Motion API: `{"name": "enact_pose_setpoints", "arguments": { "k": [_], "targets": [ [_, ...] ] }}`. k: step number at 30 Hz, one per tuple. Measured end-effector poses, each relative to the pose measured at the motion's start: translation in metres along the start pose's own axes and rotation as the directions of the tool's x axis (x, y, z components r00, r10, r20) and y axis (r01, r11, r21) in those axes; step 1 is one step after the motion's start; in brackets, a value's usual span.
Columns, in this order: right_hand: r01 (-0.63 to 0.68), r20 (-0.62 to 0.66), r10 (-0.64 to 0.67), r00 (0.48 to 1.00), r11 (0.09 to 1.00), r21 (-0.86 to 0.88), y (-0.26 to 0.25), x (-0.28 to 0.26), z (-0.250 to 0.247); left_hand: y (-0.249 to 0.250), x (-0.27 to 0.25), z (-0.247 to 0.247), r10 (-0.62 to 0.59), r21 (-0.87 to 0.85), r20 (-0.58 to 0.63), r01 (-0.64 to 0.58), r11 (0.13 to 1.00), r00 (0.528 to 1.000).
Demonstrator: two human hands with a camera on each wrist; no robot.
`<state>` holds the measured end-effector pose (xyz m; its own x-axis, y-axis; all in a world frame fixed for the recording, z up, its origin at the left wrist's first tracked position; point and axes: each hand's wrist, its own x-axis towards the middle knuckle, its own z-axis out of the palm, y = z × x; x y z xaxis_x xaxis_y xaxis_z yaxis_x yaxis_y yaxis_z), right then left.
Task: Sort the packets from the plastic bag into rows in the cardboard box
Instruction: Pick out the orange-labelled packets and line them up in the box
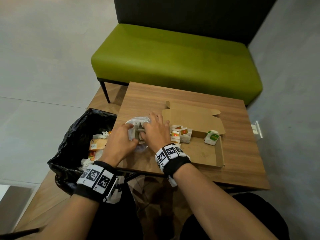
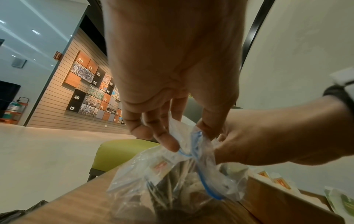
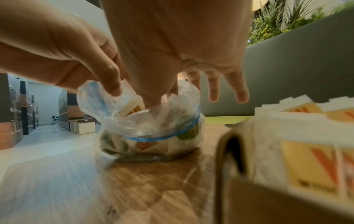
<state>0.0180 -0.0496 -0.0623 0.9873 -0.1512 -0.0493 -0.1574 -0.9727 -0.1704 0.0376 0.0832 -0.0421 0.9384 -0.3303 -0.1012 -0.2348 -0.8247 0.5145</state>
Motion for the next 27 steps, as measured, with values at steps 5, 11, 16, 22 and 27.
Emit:
{"name": "enact_pose_setpoints", "arguments": {
  "k": [5,11,16,22,27],
  "targets": [
    [0.026,0.096,-0.024,0.995,0.999,-0.019,-0.001,-0.002,0.0,0.002,-0.001,0.0,-0.01,0.005,0.008,0.01,1.0,1.0],
    [0.032,0.122,-0.031,0.992,0.999,-0.012,-0.002,-0.008,-0.001,0.0,-0.001,0.001,-0.015,0.011,0.006,0.015,1.0,1.0],
    [0.002,0.138,0.004,0.99,0.999,-0.042,-0.003,-0.006,0.0,0.001,-0.001,0.002,0.014,0.047,0.026,-0.015,0.999,1.0],
    [-0.043,0.083,0.048,0.995,0.997,-0.067,-0.005,-0.008,0.004,0.0,-0.001,0.0,0.031,0.043,0.04,-0.033,0.999,0.999],
    [-0.019,0.017,0.018,1.0,0.996,0.081,0.006,-0.009,0.004,0.0,0.0,-0.002,0.01,-0.012,0.008,-0.01,1.0,1.0]
  ]
}}
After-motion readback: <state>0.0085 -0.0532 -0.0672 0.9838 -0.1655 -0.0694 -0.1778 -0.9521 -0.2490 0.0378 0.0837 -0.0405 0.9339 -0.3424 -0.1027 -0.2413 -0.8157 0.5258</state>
